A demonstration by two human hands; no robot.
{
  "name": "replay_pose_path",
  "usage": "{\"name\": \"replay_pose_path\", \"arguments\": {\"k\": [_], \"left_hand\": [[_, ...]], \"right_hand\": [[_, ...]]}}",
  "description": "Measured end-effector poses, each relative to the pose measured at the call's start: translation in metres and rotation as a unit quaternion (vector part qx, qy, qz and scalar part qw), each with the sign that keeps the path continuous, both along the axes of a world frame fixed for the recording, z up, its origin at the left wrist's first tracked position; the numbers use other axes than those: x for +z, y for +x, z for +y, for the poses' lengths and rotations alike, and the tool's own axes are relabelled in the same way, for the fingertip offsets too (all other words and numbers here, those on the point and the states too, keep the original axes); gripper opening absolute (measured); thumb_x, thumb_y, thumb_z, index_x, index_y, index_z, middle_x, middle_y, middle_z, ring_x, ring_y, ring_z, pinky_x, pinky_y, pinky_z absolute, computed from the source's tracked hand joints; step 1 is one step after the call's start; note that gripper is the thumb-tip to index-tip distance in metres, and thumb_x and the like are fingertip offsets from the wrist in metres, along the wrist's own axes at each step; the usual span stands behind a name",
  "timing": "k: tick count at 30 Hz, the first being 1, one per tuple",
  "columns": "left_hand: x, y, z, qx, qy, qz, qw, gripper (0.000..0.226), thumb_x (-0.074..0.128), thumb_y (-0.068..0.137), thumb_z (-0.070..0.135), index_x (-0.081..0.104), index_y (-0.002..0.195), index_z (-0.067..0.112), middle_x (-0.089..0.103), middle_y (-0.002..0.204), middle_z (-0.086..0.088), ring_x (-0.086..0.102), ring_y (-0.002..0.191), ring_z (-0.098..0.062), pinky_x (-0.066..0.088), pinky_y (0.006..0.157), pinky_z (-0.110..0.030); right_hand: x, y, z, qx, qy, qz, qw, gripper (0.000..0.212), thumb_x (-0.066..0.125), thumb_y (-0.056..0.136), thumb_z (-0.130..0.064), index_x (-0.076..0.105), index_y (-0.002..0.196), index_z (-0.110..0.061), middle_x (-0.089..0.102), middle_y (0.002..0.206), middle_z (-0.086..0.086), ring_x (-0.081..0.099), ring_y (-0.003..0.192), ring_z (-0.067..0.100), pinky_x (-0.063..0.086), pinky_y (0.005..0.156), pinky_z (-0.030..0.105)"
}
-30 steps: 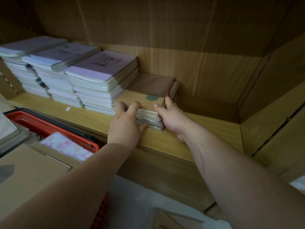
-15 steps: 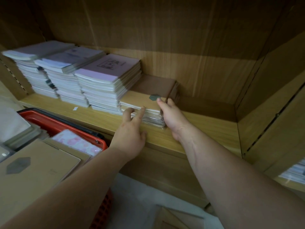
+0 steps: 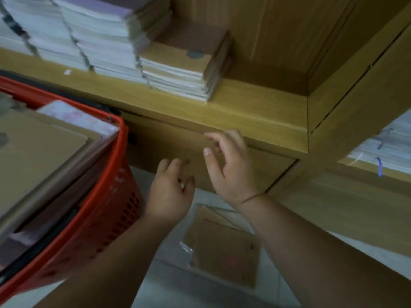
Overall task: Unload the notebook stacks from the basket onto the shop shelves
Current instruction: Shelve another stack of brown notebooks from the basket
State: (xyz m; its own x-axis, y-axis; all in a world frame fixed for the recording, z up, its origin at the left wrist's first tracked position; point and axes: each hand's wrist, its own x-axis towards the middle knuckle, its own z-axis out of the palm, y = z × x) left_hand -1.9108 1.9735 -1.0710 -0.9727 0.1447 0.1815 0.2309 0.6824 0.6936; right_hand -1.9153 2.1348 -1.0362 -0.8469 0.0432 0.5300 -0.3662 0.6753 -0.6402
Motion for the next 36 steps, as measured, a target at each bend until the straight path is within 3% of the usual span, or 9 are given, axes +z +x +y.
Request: {"name": "replay_pose_path", "arguments": {"k": [5,10,14,20,26,29,31,33,36], "left_hand": [[-0.074,0.020,0.003,-0.027,-0.112,-0.222,0.968,0.067,0.070,0.089,0.032,0.040,0.148,0.029,0.041,0.143,-0.008,0.056,0.120,-0.030,0.047,0.101,-0.036],[-0.129,0.044,0.009,-0.004,-0.158,-0.356,0.921,0.082,0.071,0.083,0.046,0.026,0.152,0.042,0.042,0.128,-0.013,0.057,0.112,-0.038,0.053,0.097,-0.046],[-0.165,0.082,0.016,-0.091,-0.277,-0.405,0.866,0.103,0.060,0.079,0.076,-0.004,0.155,0.050,0.046,0.135,-0.015,0.052,0.119,-0.035,0.047,0.102,-0.042],[-0.207,0.119,0.023,-0.034,-0.145,-0.447,0.882,0.111,0.068,0.081,0.063,-0.013,0.155,0.049,0.069,0.111,-0.009,0.066,0.105,-0.028,0.051,0.089,-0.034],[-0.220,0.132,0.027,0.138,0.085,-0.484,0.860,0.107,0.078,0.077,0.026,0.008,0.152,0.056,0.066,0.107,-0.009,0.069,0.092,-0.028,0.062,0.077,-0.043],[-0.220,0.122,0.032,0.163,0.152,-0.444,0.868,0.098,0.077,0.079,0.009,0.026,0.155,0.043,0.062,0.117,-0.014,0.066,0.087,-0.017,0.058,0.062,-0.022],[-0.219,0.109,0.030,0.148,0.164,-0.421,0.880,0.095,0.079,0.075,0.012,0.032,0.155,0.036,0.059,0.122,-0.014,0.064,0.089,-0.015,0.058,0.070,-0.023],[-0.218,0.100,0.025,0.136,0.160,-0.419,0.883,0.097,0.077,0.065,0.025,0.036,0.151,0.040,0.052,0.128,-0.012,0.063,0.100,-0.023,0.060,0.084,-0.039],[-0.222,0.101,0.016,0.115,0.152,-0.407,0.893,0.096,0.078,0.055,0.028,0.044,0.143,0.046,0.050,0.126,-0.015,0.065,0.101,-0.031,0.063,0.077,-0.037]], "right_hand": [[-0.103,0.039,0.029,0.020,0.093,-0.229,0.969,0.045,0.051,0.096,-0.039,0.066,0.128,-0.011,0.060,0.120,0.011,0.060,0.108,0.031,0.047,0.086,0.033],[-0.182,0.057,0.060,0.099,0.214,-0.467,0.852,0.079,0.073,0.088,-0.046,0.034,0.156,-0.038,0.035,0.158,0.003,0.037,0.144,0.026,0.035,0.112,0.033],[-0.221,0.055,0.066,0.158,0.269,-0.519,0.796,0.106,0.081,0.077,-0.057,0.016,0.160,-0.045,0.004,0.172,0.004,0.008,0.158,0.028,0.017,0.125,0.040],[-0.247,0.049,0.073,0.147,0.314,-0.540,0.767,0.127,0.084,0.066,-0.064,-0.002,0.158,-0.052,-0.021,0.169,0.014,-0.017,0.155,0.040,-0.003,0.125,0.053],[-0.243,0.050,0.073,0.118,0.326,-0.510,0.787,0.123,0.080,0.060,-0.074,0.008,0.157,-0.055,0.022,0.152,0.009,0.022,0.139,0.033,0.021,0.117,0.044],[-0.242,0.051,0.068,0.077,0.332,-0.524,0.780,0.119,0.078,0.061,-0.075,0.005,0.155,-0.058,0.033,0.142,0.011,0.034,0.129,0.034,0.031,0.109,0.047],[-0.241,0.055,0.067,0.054,0.297,-0.554,0.776,0.117,0.078,0.067,-0.072,0.001,0.154,-0.060,0.032,0.142,0.014,0.037,0.128,0.038,0.035,0.107,0.050],[-0.239,0.064,0.067,0.042,0.240,-0.578,0.779,0.114,0.080,0.072,-0.065,0.000,0.153,-0.061,0.033,0.139,0.014,0.042,0.125,0.038,0.041,0.106,0.049],[-0.234,0.076,0.065,0.043,0.150,-0.587,0.795,0.109,0.083,0.079,-0.049,0.006,0.155,-0.060,0.034,0.124,0.007,0.052,0.117,0.035,0.046,0.103,0.042]]}}
